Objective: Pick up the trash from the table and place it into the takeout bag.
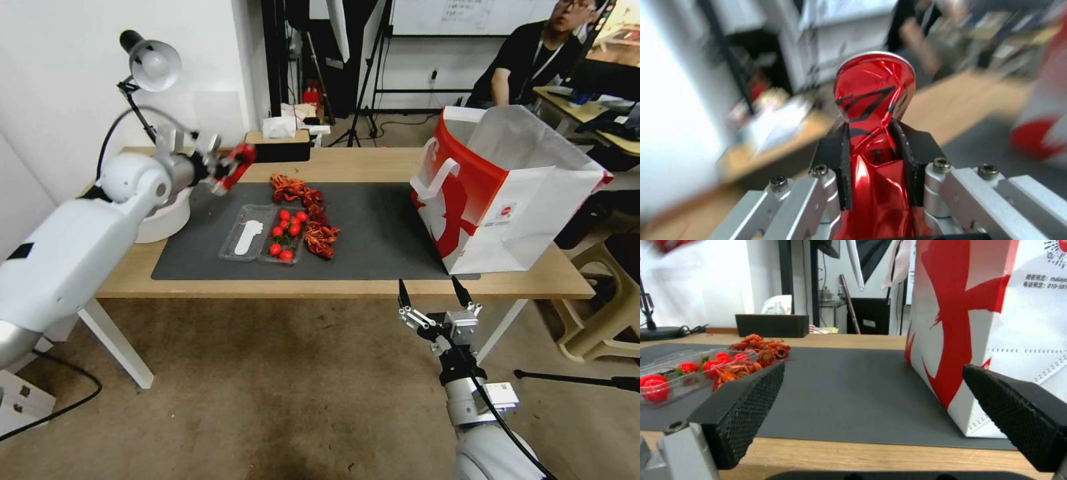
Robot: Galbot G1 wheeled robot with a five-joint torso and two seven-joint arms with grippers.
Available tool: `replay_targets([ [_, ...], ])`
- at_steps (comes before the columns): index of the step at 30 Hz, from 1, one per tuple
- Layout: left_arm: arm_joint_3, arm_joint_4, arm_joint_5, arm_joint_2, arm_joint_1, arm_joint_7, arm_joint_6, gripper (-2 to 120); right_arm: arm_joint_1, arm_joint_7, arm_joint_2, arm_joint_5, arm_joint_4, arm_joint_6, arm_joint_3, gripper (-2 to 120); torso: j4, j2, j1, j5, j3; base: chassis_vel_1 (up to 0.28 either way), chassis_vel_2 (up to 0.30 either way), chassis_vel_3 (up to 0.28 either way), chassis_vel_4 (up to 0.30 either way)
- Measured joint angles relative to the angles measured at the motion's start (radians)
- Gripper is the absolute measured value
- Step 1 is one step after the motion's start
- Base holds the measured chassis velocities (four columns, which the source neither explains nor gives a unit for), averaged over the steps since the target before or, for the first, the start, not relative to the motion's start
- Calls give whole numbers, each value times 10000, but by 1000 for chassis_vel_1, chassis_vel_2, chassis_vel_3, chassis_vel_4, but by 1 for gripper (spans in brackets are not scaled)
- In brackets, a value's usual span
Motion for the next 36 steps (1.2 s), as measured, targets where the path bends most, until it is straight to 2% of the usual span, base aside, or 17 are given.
replay_targets([
  [1,0,0,0,0,0,0,0,21,0,0,0,0,0,0,0,100,0,0,0,0,0,0,0,0,0],
  [4,972,210,-799,-517,-771,155,-1169,21,-39,4,5,0,26,-5,41,100,1,0,0,-2,0,0,0,0,0],
  [5,1530,395,-994,-825,-1142,292,-1644,21,-52,6,14,-1,30,-5,49,100,2,0,1,-1,0,0,0,0,0],
  [8,1927,561,-1041,-1092,-1404,404,-1888,21,-58,7,29,-6,30,-5,55,100,3,0,1,-1,0,0,0,0,0],
  [9,2528,879,-1087,-1691,-1894,550,-2120,21,-64,9,78,-21,28,-5,63,100,1,0,1,0,1,0,0,0,0],
  [10,2528,879,-1087,-1691,-1894,550,-2120,21,-64,9,78,-21,28,-5,63,100,1,0,1,0,1,0,0,0,0],
  [14,3189,1824,-1138,-3308,-2850,749,-2302,21,-134,12,157,-54,9,14,92,100,2,0,2,2,1,0,0,0,0],
  [15,3189,1824,-1138,-3308,-2850,749,-2302,21,-134,12,157,-54,9,14,92,100,2,0,2,2,1,0,0,0,0],
  [18,3467,2579,-1134,-4327,-3463,783,-2379,21,-193,24,188,-57,9,39,198,100,-4,0,1,3,1,0,0,0,0],
  [21,3609,2823,-1127,-4667,-3671,781,-2451,21,-200,28,189,-56,10,45,215,100,0,0,1,3,0,0,0,0,0],
  [33,3830,3259,-1066,-5280,-3951,778,-2522,21,-203,37,191,-49,11,61,245,100,9,0,1,-1,0,0,0,0,0],
  [34,3872,3374,-1047,-5461,-4013,782,-2528,21,-204,37,192,-47,11,65,246,100,10,0,1,-5,0,0,0,0,0],
  [35,3981,3863,-930,-6256,-4191,861,-2598,21,-205,41,206,-41,4,91,256,100,3,-1,0,0,-1,0,0,0,0],
  [36,3981,3863,-930,-6256,-4191,861,-2598,21,-205,41,206,-41,4,91,256,100,3,-1,0,0,-1,0,0,0,0],
])
